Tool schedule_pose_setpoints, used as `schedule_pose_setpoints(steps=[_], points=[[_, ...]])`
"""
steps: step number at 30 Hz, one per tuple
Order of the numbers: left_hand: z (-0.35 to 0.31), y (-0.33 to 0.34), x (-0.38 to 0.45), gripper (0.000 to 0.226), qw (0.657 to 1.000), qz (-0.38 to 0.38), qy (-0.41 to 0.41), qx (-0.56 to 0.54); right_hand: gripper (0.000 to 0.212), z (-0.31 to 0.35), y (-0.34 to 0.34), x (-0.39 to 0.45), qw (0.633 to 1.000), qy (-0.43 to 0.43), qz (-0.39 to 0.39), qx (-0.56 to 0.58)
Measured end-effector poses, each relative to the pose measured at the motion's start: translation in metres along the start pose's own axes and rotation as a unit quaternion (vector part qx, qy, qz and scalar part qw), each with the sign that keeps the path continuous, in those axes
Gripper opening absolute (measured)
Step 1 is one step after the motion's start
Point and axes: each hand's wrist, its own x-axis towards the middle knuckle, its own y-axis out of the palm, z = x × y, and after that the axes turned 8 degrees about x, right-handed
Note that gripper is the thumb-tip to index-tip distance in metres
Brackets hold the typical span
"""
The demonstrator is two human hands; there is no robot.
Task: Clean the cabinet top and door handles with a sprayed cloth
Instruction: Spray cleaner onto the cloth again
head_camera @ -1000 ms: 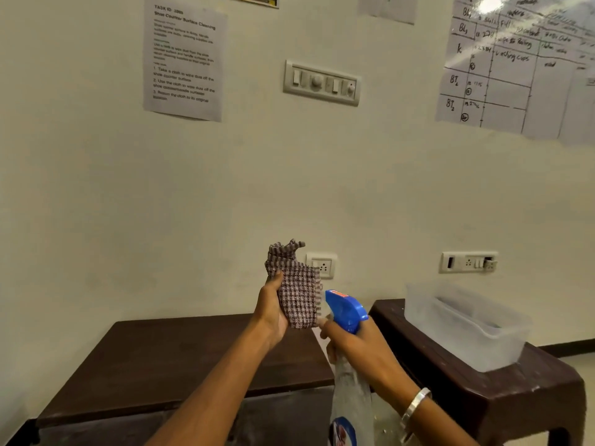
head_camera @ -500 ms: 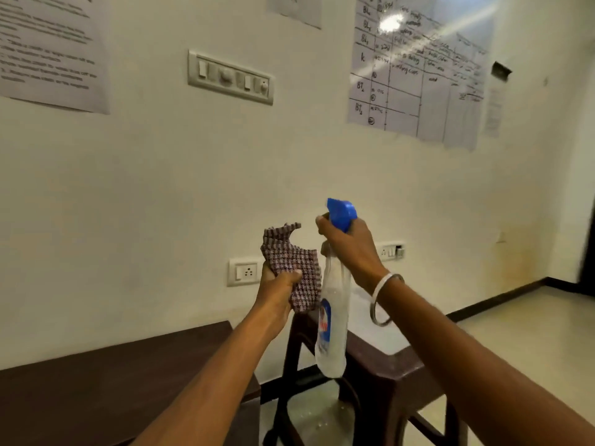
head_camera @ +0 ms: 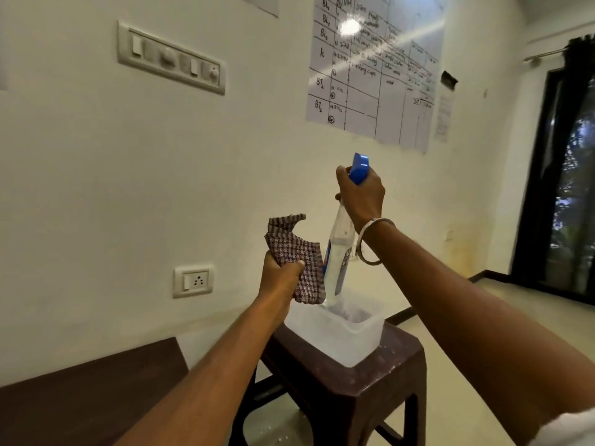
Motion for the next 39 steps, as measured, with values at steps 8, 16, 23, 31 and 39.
schedule_pose_setpoints(steps=[8, 16, 23, 31, 39], points=[[0.029, 0.01, 0.011, 0.048, 0.999, 0.024, -0.03, -0.007, 0.021, -0.057, -0.008, 0.011, 0.997, 0.026, -0.028, -0.063], [0.049, -0.015, 0.007, 0.043, 0.998, 0.019, -0.05, -0.014, 0.024, -0.112, -0.017, -0.011, 0.991, 0.084, -0.018, -0.105], [0.048, -0.043, -0.008, 0.04, 0.998, 0.016, -0.061, -0.027, 0.039, -0.141, -0.029, -0.027, 0.981, 0.133, -0.004, -0.14], [0.038, -0.077, -0.029, 0.034, 0.998, -0.003, -0.066, -0.004, 0.052, -0.131, -0.037, -0.038, 0.973, 0.178, 0.002, -0.146], [0.022, -0.107, -0.058, 0.045, 0.995, -0.034, -0.081, 0.052, 0.105, -0.122, -0.04, -0.062, 0.97, 0.164, 0.01, -0.18]])
